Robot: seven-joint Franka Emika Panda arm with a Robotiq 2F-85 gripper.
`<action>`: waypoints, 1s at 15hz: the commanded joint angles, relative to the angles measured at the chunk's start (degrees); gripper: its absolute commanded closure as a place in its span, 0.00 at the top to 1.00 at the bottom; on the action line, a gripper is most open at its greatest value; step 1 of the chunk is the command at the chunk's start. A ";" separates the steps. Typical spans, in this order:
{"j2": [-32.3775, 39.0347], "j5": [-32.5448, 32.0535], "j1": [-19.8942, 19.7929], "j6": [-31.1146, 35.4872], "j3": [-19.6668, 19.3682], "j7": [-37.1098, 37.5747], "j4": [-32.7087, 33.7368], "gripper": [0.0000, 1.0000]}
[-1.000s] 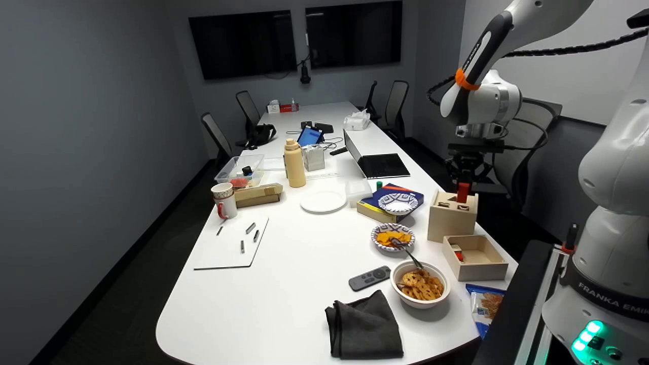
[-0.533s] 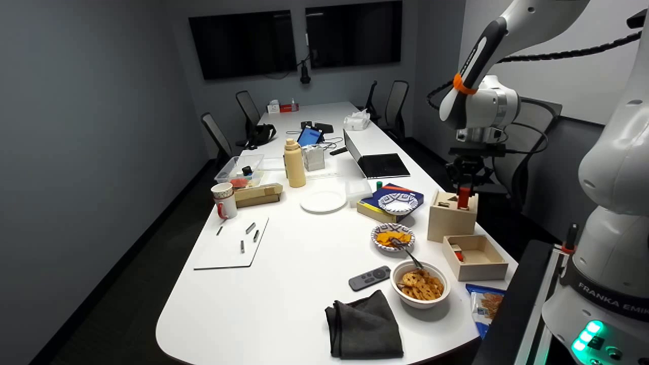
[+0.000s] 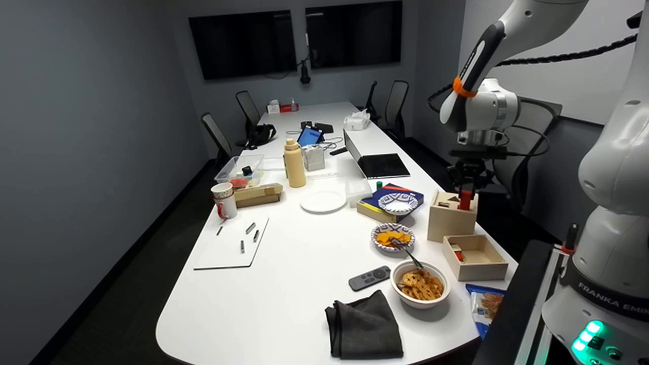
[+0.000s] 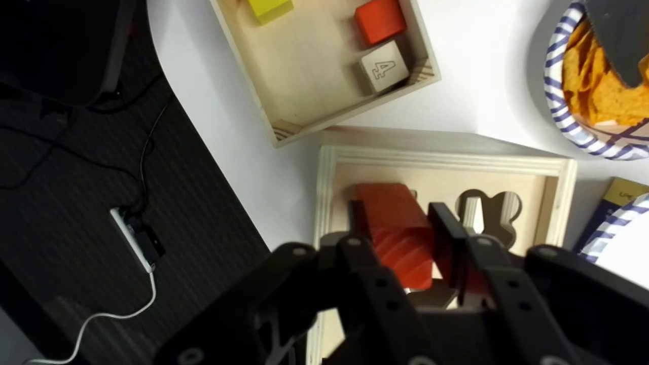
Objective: Pick up one orange block and put it inside the shape sorter
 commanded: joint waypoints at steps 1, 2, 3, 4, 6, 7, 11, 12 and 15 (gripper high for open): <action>0.50 1.10 0.68 0.14 -1.08 -1.36 0.73 0.08; 0.51 1.03 0.64 0.10 -1.19 -1.39 0.76 0.08; 0.53 1.11 0.65 0.04 -1.23 -1.39 0.76 0.08; 0.56 1.20 0.65 0.02 -1.26 -1.43 0.74 0.08; 0.80 1.36 0.72 0.13 -1.22 -1.46 0.94 0.08; 0.89 1.41 0.84 0.17 -1.11 -1.36 0.98 0.08; 1.52 1.54 1.25 -0.14 -0.86 -1.35 1.77 0.08; 1.69 1.55 1.32 -0.19 -0.88 -1.40 2.04 0.08; 2.17 1.37 1.42 -0.32 -1.05 -1.33 2.83 0.08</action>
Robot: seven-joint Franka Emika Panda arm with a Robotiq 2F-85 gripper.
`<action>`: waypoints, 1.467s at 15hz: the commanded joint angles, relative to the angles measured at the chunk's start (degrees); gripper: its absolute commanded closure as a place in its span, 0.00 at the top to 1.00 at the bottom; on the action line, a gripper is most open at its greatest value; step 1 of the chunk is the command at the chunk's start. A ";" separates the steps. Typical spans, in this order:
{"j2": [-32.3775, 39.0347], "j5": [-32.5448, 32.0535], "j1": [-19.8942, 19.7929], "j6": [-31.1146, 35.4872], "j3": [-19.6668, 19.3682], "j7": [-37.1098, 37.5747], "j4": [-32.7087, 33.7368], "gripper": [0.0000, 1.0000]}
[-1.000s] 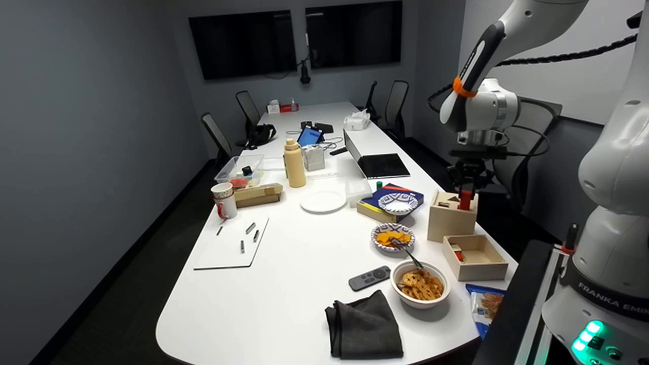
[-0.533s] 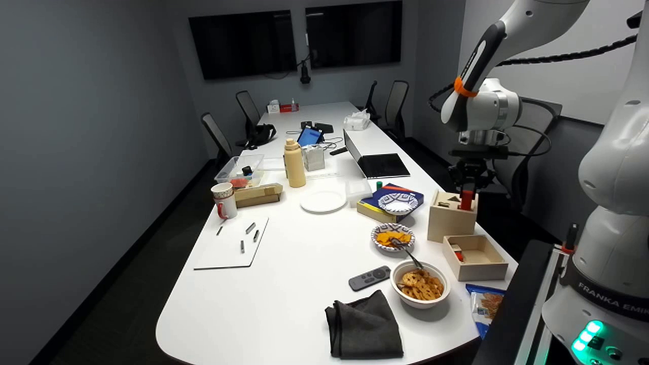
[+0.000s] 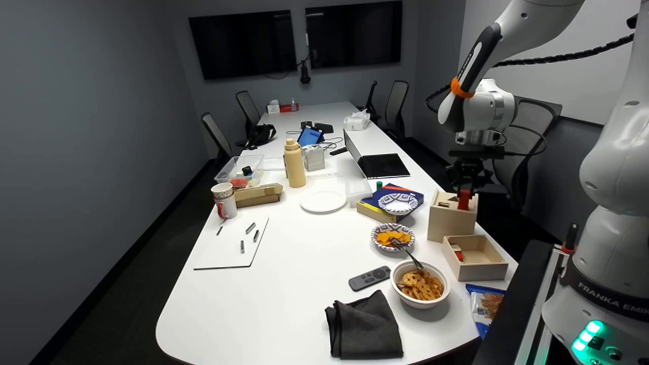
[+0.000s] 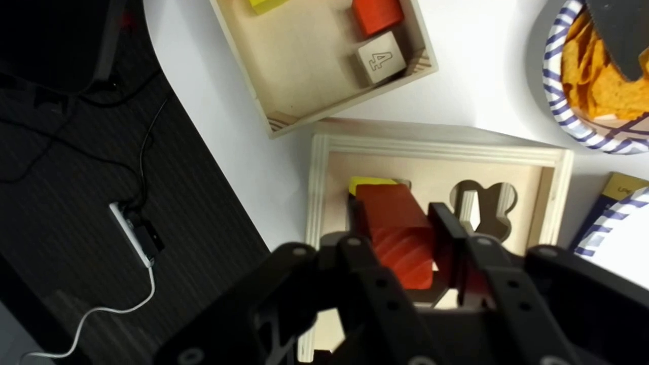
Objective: Pick up one orange block and put it inside the shape sorter
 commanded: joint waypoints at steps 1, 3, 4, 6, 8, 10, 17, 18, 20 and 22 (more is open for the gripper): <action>1.20 1.09 0.63 -0.40 -0.66 -1.15 1.71 0.08; 1.53 1.06 0.53 -0.45 -0.79 -1.24 1.92 0.08; 1.67 1.06 0.52 -0.45 -0.82 -1.27 1.96 0.08; 2.00 1.28 0.52 -0.41 -0.76 -1.42 2.16 0.08; 2.33 1.50 0.60 -0.41 -0.62 -1.51 2.28 0.08; 2.66 1.71 0.56 -0.48 -0.57 -1.70 2.39 0.08; 2.60 3.46 0.47 -0.51 -0.31 -2.60 2.44 0.73; 2.47 3.44 0.50 -0.61 -0.39 -2.64 2.38 0.82; 2.26 3.33 0.49 -0.73 -0.50 -2.64 2.35 0.98; 2.05 3.78 0.43 -0.92 -0.40 -2.91 2.19 1.00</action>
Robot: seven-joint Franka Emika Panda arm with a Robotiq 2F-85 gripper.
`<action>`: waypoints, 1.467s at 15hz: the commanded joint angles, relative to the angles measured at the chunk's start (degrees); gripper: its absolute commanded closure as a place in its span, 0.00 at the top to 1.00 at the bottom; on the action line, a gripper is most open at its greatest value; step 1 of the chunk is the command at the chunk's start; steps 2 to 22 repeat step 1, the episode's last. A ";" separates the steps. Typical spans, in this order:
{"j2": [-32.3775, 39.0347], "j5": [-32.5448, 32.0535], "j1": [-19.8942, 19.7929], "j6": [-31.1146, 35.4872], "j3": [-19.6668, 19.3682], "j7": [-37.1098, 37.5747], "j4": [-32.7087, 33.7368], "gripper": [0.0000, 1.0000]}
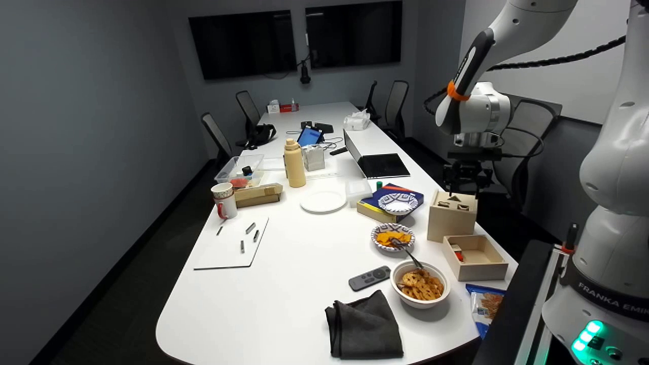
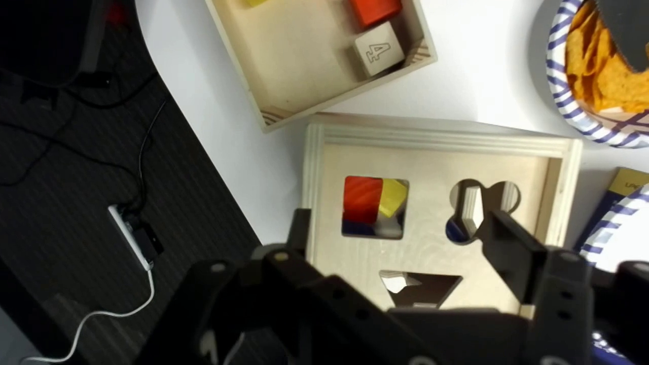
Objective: Pick up one orange block and put it inside the shape sorter
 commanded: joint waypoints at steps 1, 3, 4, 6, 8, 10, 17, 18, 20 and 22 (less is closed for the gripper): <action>-0.59 1.87 0.44 -0.77 -0.47 -1.55 0.35 1.00; -0.59 1.87 0.44 -0.77 -0.47 -1.55 0.35 1.00; -0.59 1.87 0.44 -0.77 -0.47 -1.55 0.35 1.00; -0.59 1.87 0.44 -0.77 -0.47 -1.55 0.35 1.00; -0.59 1.87 0.44 -0.77 -0.47 -1.55 0.35 1.00; -0.59 1.87 0.44 -0.77 -0.47 -1.55 0.35 1.00; -0.59 1.87 0.44 -0.77 -0.47 -1.55 0.35 1.00; -0.59 1.87 0.44 -0.77 -0.47 -1.55 0.35 1.00; -0.59 1.87 0.44 -0.77 -0.47 -1.55 0.35 1.00; -0.59 1.87 0.44 -0.77 -0.47 -1.55 0.35 1.00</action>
